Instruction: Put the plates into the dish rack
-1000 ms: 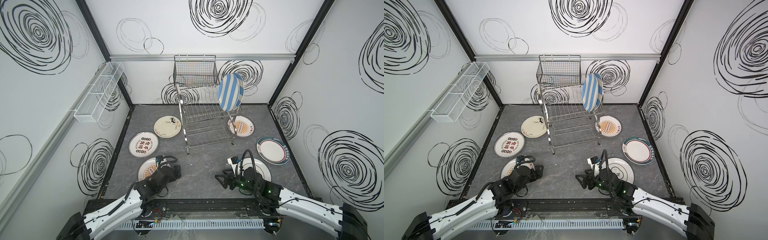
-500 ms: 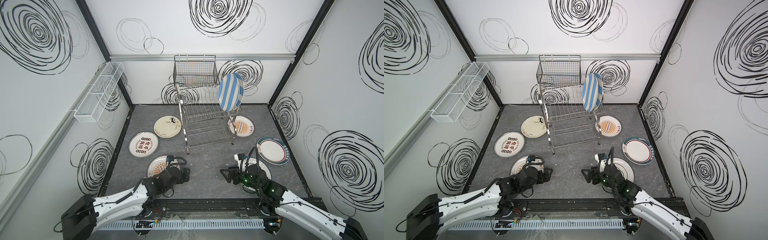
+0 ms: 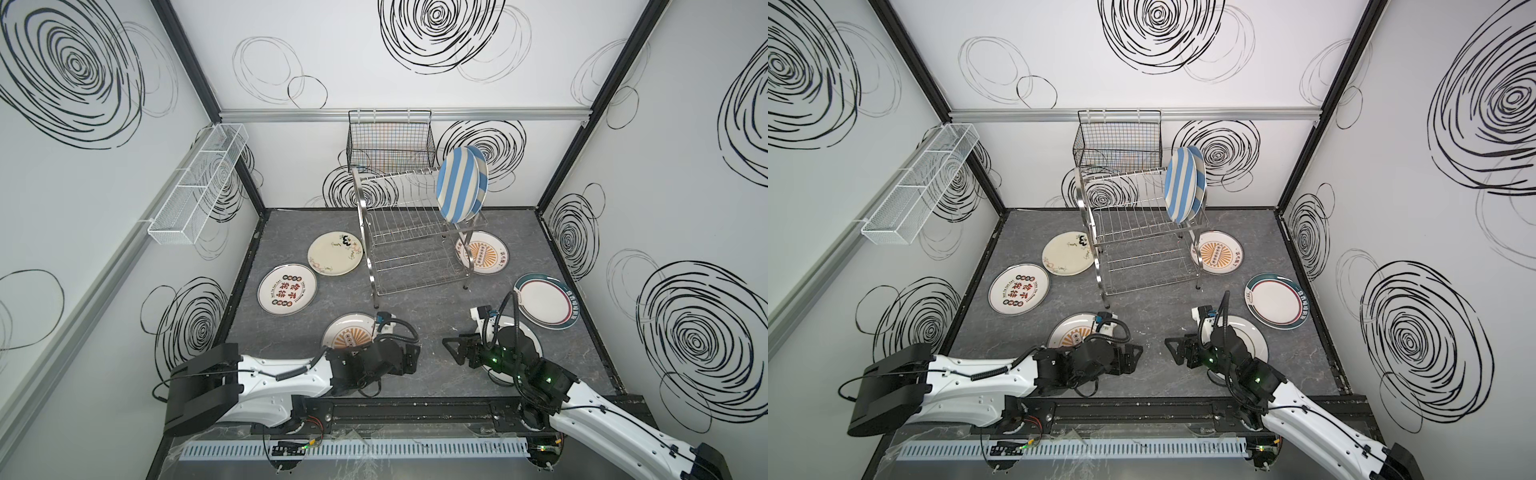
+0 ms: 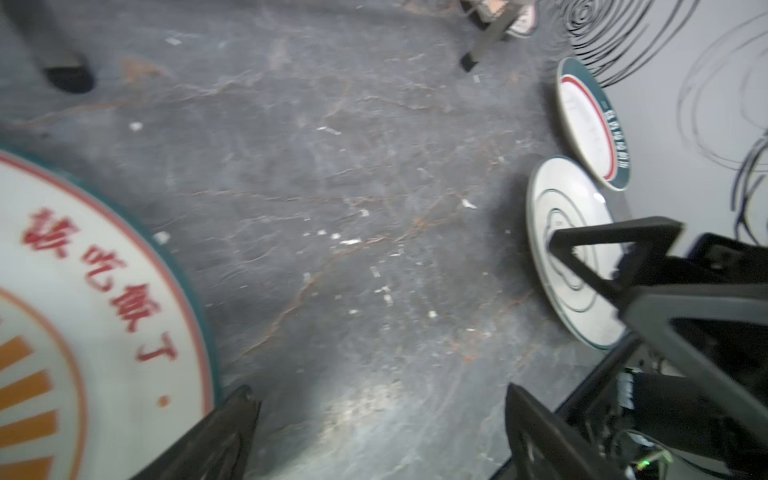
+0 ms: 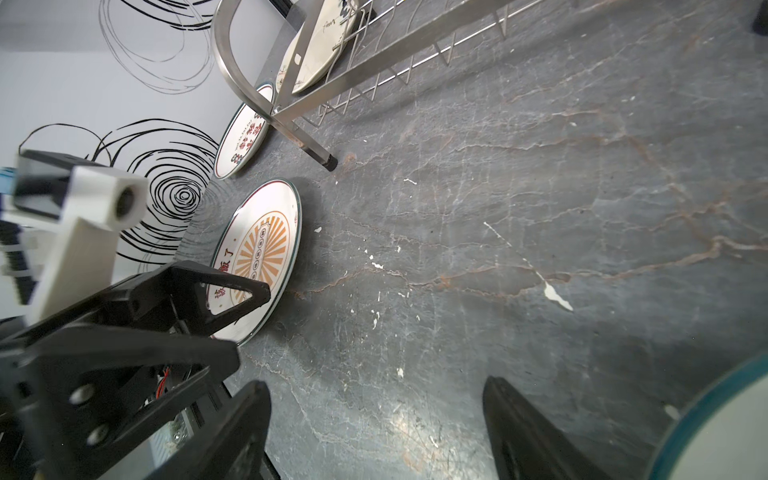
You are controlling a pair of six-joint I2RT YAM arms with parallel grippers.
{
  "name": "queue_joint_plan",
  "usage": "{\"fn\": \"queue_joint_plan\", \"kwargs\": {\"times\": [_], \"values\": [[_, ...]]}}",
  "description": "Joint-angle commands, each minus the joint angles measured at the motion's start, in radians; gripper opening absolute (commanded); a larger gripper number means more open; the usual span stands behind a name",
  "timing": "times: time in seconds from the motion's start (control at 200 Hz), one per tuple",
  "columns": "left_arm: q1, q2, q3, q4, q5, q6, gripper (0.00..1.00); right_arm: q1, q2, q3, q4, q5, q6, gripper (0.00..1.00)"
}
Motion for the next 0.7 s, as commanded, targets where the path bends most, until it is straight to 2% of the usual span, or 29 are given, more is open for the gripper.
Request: {"fn": "queue_joint_plan", "kwargs": {"times": [0.0,0.075,0.14,0.215,0.29,0.375,0.51,0.59,0.695], "values": [[0.042,-0.026,0.089,-0.136,-0.081,0.061,0.96,-0.005,0.015,-0.01,0.062,-0.047,0.027,0.83],[0.133,-0.106,0.065,-0.218,-0.092,0.087,0.96,0.001,0.057,-0.034,0.175,-0.093,0.067,0.82],[0.257,-0.198,0.016,-0.275,-0.067,0.107,0.96,0.023,0.114,-0.052,0.293,-0.103,0.117,0.81],[0.412,-0.3,-0.037,-0.342,-0.041,0.135,0.96,0.091,0.198,-0.056,0.418,-0.052,0.155,0.81],[0.525,-0.389,-0.077,-0.399,-0.062,0.162,0.96,0.182,0.307,-0.032,0.505,0.029,0.167,0.81],[0.614,-0.454,-0.125,-0.407,-0.07,0.18,0.96,0.247,0.452,0.024,0.559,0.07,0.201,0.82],[0.747,-0.473,-0.188,-0.374,0.02,0.21,0.96,0.267,0.686,0.148,0.589,0.008,0.176,0.82],[0.799,-0.478,-0.215,-0.366,0.049,0.229,0.96,0.268,0.783,0.193,0.639,-0.03,0.161,0.82],[0.835,-0.511,-0.251,-0.337,0.099,0.239,0.96,0.267,0.848,0.22,0.698,-0.019,0.167,0.81]]}}
